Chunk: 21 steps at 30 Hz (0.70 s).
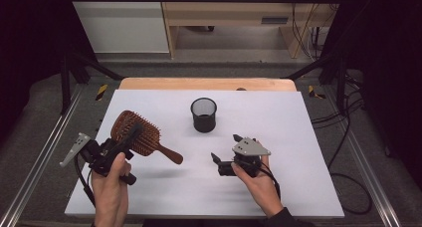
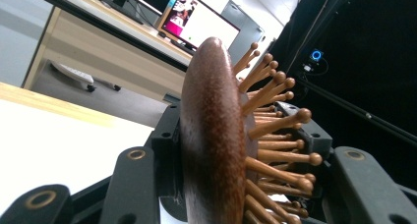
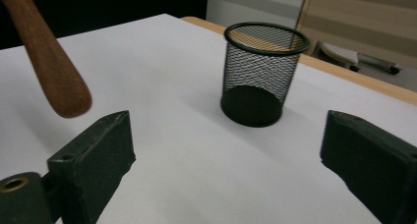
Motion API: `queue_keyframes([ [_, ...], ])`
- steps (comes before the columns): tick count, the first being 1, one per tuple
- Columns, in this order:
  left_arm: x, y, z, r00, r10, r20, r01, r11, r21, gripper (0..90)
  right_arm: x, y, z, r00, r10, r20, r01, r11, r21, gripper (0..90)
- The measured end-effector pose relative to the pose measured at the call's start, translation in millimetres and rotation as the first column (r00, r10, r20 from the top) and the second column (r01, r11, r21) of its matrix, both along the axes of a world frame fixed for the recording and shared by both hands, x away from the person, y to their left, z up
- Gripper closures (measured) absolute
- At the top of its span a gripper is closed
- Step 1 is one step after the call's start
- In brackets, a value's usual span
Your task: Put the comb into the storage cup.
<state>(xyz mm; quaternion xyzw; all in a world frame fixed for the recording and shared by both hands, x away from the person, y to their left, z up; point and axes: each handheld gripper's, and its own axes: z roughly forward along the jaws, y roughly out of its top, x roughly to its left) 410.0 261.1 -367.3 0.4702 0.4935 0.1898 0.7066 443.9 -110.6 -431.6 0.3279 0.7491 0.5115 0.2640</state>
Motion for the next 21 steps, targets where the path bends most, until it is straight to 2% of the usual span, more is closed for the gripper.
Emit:
queue_keyframes([
  [3, 1.0, 4.1, -0.6, 1.0, 0.004, -0.003, -0.004, 0.9999, -0.013, 49.9, 1.4, -14.0, -1.1, 0.9992, -0.037, 0.018, 0.037, 0.9993, 0.006, 4.6],
  [6, 1.4, 5.3, -1.5, 1.0, 0.003, -0.006, -0.003, 0.9999, -0.014, 49.9, 1.5, -28.3, 0.3, 0.9957, -0.09, 0.023, 0.089, 0.9952, 0.041, 4.0],
  [8, 1.6, 5.1, -2.1, 1.0, 0.0, -0.009, 0.0, 0.9998, -0.018, 49.9, -0.1, -38.7, 0.7, 0.9936, -0.11, 0.026, 0.109, 0.9931, 0.043, 4.6],
  [15, 2.1, 6.4, -0.9, 1.0, 0.004, -0.004, -0.004, 0.9998, -0.02, 49.9, -12.0, -72.7, 0.4, 0.9865, -0.162, 0.019, 0.161, 0.9841, 0.076, 1.7],
  [18, 3.0, 6.9, -0.7, 1.0, 0.003, -0.004, -0.003, 0.9998, -0.018, 49.9, -15.9, -84.9, -2.5, 0.9862, -0.165, 0.009, 0.164, 0.9839, 0.071, 1.8],
  [21, 4.3, 6.7, -1.5, 0.9992, -0.032, -0.025, 0.03, 0.9967, -0.076, 49.9, -18.1, -94.4, -2.2, 0.9831, -0.183, 0.008, 0.181, 0.9805, 0.075, 1.8],
])
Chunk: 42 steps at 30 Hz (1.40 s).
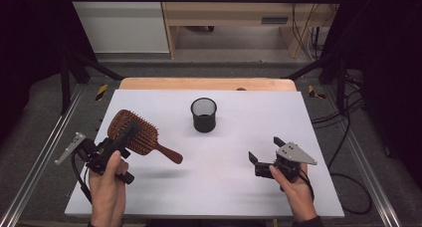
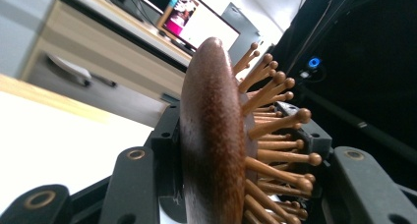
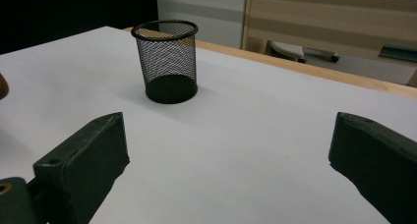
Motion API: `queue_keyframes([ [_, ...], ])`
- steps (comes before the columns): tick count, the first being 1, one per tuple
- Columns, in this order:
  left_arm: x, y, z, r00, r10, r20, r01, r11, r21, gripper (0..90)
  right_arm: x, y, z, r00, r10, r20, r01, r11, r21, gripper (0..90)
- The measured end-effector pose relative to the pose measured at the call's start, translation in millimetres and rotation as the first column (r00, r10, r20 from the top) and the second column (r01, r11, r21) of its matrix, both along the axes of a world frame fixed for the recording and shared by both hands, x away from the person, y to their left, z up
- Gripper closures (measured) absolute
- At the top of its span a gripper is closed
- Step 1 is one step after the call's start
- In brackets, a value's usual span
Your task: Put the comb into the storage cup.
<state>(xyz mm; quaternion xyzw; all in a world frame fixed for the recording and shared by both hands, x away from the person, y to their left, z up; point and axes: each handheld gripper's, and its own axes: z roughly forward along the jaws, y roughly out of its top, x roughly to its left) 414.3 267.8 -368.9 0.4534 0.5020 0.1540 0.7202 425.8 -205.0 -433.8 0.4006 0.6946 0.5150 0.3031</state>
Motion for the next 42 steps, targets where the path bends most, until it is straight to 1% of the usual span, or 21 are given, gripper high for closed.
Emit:
queue_keyframes([
  [1, 0.4, -1.2, 0.7, 1.0, -0.009, 0.0, 0.009, 0.9999, -0.012, 49.9, -0.4, -2.7, 1.1, 1.0, 0.0, 0.006, 0.0, 1.0, -0.001, 2.1],
  [2, 0.1, -2.9, 2.1, 1.0, -0.007, 0.004, 0.007, 1.0, -0.004, 49.9, -1.0, -5.2, 2.1, 0.9999, 0.002, 0.011, -0.002, 1.0, -0.005, 2.3],
  [3, -0.5, -4.7, 4.0, 0.9999, -0.005, 0.011, 0.005, 0.9998, 0.019, 49.9, -1.9, -7.7, 2.5, 0.9999, 0.0, 0.015, 0.0, 1.0, -0.01, 2.6],
  [4, -0.8, -6.7, 6.0, 0.9998, -0.003, 0.017, 0.003, 0.9993, 0.038, 49.9, -3.0, -10.1, 2.2, 0.9999, 0.001, 0.017, -0.001, 1.0, -0.004, 3.0],
  [5, -1.1, -8.5, 7.7, 0.9997, -0.006, 0.023, 0.004, 0.9989, 0.047, 49.9, -4.4, -12.2, 1.6, 0.9998, 0.004, 0.019, -0.004, 1.0, 0.0, 3.0],
  [8, 0.3, -14.0, 11.5, 0.9993, -0.025, 0.027, 0.023, 0.9984, 0.052, 49.9, -8.4, -15.7, -0.5, 0.9993, 0.013, 0.036, -0.013, 0.9999, -0.006, 2.9],
  [9, 1.3, -16.4, 12.8, 0.9991, -0.03, 0.029, 0.028, 0.9977, 0.061, 49.9, -8.6, -15.5, -1.0, 0.9992, 0.014, 0.038, -0.013, 0.9999, -0.006, 2.9],
  [11, 3.6, -21.5, 15.5, 0.9988, -0.039, 0.03, 0.037, 0.9971, 0.067, 49.9, -7.8, -13.7, -2.0, 0.999, 0.018, 0.041, -0.017, 0.9997, -0.017, 2.9],
  [13, 7.3, -26.6, 18.4, 0.9987, -0.044, 0.024, 0.043, 0.9973, 0.059, 49.9, -7.1, -12.7, -3.4, 0.9991, 0.015, 0.039, -0.014, 0.9998, -0.014, 3.3],
  [15, 12.2, -31.7, 23.3, 0.9984, -0.055, 0.016, 0.054, 0.9964, 0.066, 49.9, -6.1, -12.6, -4.9, 0.9991, 0.014, 0.041, -0.013, 0.9997, -0.02, 3.4],
  [18, 18.0, -39.8, 33.9, 0.9978, -0.065, 0.011, 0.064, 0.9939, 0.09, 49.9, -5.6, -14.0, -6.1, 0.9991, -0.003, 0.043, 0.004, 0.9991, -0.041, 3.6],
  [21, 23.8, -45.9, 43.6, 0.9969, -0.078, 0.007, 0.078, 0.9931, 0.088, 49.9, -5.2, -14.3, -7.9, 0.9991, -0.007, 0.041, 0.009, 0.9994, -0.034, 3.8],
  [23, 28.0, -48.8, 49.4, 0.9953, -0.096, 0.013, 0.095, 0.9934, 0.064, 49.9, -5.2, -13.2, -8.8, 0.9992, -0.003, 0.04, 0.005, 0.9995, -0.033, 3.8],
  [24, 30.2, -50.7, 52.7, 0.995, -0.1, 0.008, 0.099, 0.9934, 0.058, 49.9, -5.7, -12.5, -9.4, 0.9992, -0.003, 0.041, 0.005, 0.9996, -0.03, 3.9],
  [25, 32.5, -52.9, 56.5, 0.9949, -0.101, 0.003, 0.1, 0.9932, 0.06, 49.9, -6.3, -11.7, -9.6, 0.9992, -0.002, 0.04, 0.003, 0.9997, -0.026, 3.9],
  [27, 37.0, -57.6, 65.6, 0.9951, -0.099, -0.001, 0.098, 0.9918, 0.082, 49.9, -7.3, -9.9, -9.6, 0.999, 0.005, 0.045, -0.003, 0.9993, -0.037, 3.9],
  [29, 40.4, -61.2, 72.3, 0.9946, -0.103, -0.005, 0.103, 0.9917, 0.077, 49.9, -7.4, -8.6, -9.2, 0.9986, 0.007, 0.053, -0.004, 0.9985, -0.054, 4.0],
  [33, 50.1, -68.0, 86.3, 0.9947, -0.102, -0.008, 0.102, 0.9911, 0.085, 49.9, -6.5, -9.2, -9.3, 0.9987, 0.009, 0.05, -0.007, 0.9992, -0.04, 4.1],
  [37, 58.8, -70.3, 93.3, 0.9945, -0.105, 0.005, 0.104, 0.9911, 0.083, 49.8, -6.4, -11.2, -10.8, 0.9989, -0.004, 0.046, 0.006, 0.9996, -0.028, 4.0],
  [40, 64.7, -71.0, 96.9, 0.9942, -0.107, 0.002, 0.107, 0.9909, 0.082, 49.8, -6.7, -12.6, -11.4, 0.999, -0.015, 0.041, 0.016, 0.9998, -0.015, 4.1],
  [42, 68.0, -72.5, 99.9, 0.9944, -0.105, 0.001, 0.105, 0.9901, 0.093, 49.8, -6.7, -12.0, -10.6, 0.999, -0.012, 0.044, 0.013, 0.9998, -0.016, 4.1],
])
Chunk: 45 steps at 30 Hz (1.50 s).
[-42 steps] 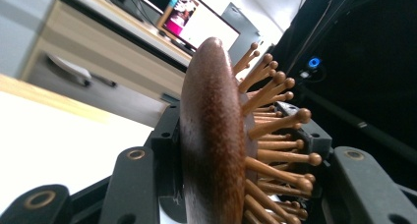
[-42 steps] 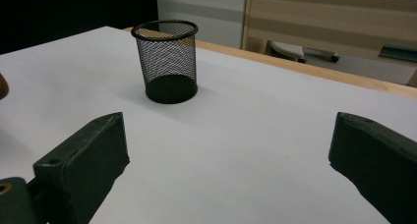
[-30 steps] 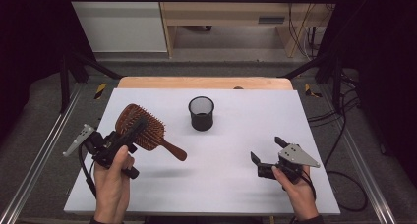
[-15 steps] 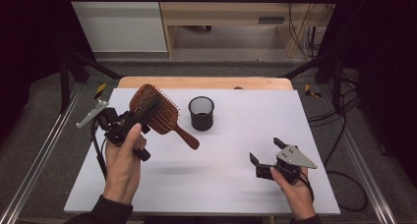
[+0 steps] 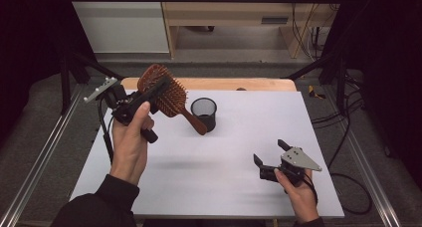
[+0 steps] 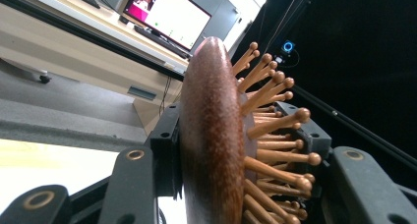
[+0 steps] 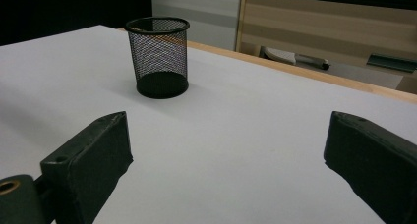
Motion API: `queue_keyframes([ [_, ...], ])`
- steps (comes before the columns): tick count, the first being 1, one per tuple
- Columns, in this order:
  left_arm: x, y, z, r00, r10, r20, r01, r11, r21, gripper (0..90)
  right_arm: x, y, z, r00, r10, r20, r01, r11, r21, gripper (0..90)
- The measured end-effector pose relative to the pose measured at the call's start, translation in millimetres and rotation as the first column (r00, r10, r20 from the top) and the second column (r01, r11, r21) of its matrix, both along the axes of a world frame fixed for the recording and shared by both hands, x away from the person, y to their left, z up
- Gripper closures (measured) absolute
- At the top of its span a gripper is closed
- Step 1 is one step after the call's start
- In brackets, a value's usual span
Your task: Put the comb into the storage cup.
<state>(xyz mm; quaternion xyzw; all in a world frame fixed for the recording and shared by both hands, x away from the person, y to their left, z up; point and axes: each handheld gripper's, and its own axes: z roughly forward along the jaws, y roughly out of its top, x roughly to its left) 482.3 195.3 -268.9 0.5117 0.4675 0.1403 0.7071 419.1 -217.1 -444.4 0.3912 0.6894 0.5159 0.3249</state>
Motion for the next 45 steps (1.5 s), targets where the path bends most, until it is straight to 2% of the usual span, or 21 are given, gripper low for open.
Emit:
queue_keyframes([
  [4, 4.9, -6.0, 6.5, 1.0, 0.007, 0.001, -0.007, 0.9995, 0.032, 49.8, -0.3, 1.8, 2.2, 0.9999, 0.008, 0.008, -0.008, 1.0, 0.001, 4.1],
  [9, 10.3, -11.5, 8.8, 0.9999, 0.014, 0.004, -0.015, 0.9992, 0.038, 49.8, -0.2, 1.2, 2.7, 1.0, 0.006, 0.007, -0.006, 0.9999, 0.009, 4.0],
  [15, 19.5, -14.2, 11.1, 0.999, 0.04, 0.017, -0.041, 0.9977, 0.054, 49.8, -0.2, -1.4, 3.4, 1.0, 0.006, 0.0, -0.006, 0.9989, 0.047, 3.9],
  [20, 29.5, -19.1, 12.1, 0.9988, 0.041, 0.027, -0.043, 0.9946, 0.095, 49.8, -0.2, -0.9, 2.1, 0.9999, 0.01, -0.004, -0.01, 0.9991, 0.041, 3.8],
  [24, 41.0, -26.1, 11.2, 0.9984, 0.046, 0.031, -0.05, 0.989, 0.139, 49.8, -0.8, -0.9, 3.0, 1.0, 0.008, 0.003, -0.008, 0.9988, 0.047, 3.9],
  [28, 49.3, -31.4, 11.5, 0.9978, 0.057, 0.035, -0.061, 0.9856, 0.157, 49.8, -0.1, -1.1, 1.2, 0.9999, 0.011, -0.004, -0.011, 0.9985, 0.053, 3.9],
  [31, 53.9, -34.5, 10.9, 0.9975, 0.063, 0.031, -0.067, 0.9849, 0.159, 49.8, 0.9, 0.2, 1.1, 0.9999, 0.016, -0.004, -0.016, 0.9982, 0.057, 4.1],
  [35, 54.8, -35.9, 9.7, 0.9978, 0.053, 0.039, -0.058, 0.9891, 0.135, 49.8, -0.9, 1.9, 0.4, 0.9998, 0.016, -0.01, -0.016, 0.9985, 0.052, 4.0],
  [45, 60.2, -39.3, 7.1, 0.9977, 0.057, 0.038, -0.061, 0.9875, 0.145, 49.8, -1.1, 3.7, -0.4, 0.9994, 0.03, -0.017, -0.029, 0.9982, 0.053, 4.0],
])
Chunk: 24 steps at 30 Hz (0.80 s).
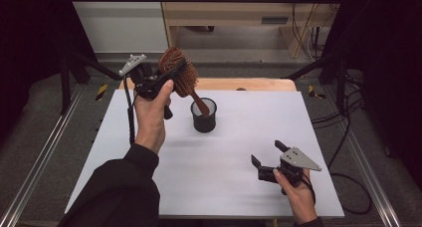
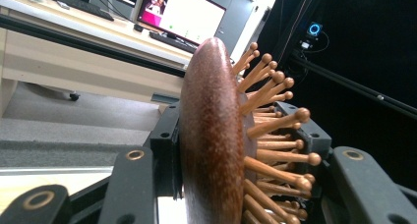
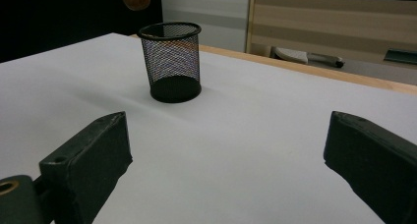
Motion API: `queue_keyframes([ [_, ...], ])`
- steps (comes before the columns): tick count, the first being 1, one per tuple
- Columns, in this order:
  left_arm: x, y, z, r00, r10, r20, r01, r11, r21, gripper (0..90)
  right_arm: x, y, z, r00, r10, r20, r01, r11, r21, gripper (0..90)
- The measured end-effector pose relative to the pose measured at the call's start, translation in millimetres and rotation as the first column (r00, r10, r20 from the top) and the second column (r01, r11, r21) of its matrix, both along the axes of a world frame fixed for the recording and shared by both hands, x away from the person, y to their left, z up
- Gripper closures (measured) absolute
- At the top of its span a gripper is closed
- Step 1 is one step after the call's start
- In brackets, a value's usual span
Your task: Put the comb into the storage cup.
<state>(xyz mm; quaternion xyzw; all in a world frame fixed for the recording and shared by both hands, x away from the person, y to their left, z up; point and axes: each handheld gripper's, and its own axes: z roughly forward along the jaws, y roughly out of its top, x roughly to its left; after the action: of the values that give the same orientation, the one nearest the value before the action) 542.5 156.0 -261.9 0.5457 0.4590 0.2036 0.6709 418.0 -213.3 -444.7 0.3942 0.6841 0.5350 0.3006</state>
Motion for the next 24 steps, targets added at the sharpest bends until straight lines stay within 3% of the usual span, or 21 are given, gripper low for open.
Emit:
queue_keyframes([
  [11, 13.5, 2.6, -1.3, 0.9996, 0.025, -0.014, -0.025, 0.9996, -0.016, 49.8, 0.6, 0.1, -0.4, 1.0, 0.004, -0.005, -0.004, 1.0, 0.006, 4.1],
  [24, 33.8, -6.4, -10.5, 0.9988, 0.044, -0.021, -0.044, 0.999, 0.004, 49.8, 1.7, -1.2, -1.1, 1.0, 0.005, -0.007, -0.005, 0.9999, 0.009, 4.1],
])
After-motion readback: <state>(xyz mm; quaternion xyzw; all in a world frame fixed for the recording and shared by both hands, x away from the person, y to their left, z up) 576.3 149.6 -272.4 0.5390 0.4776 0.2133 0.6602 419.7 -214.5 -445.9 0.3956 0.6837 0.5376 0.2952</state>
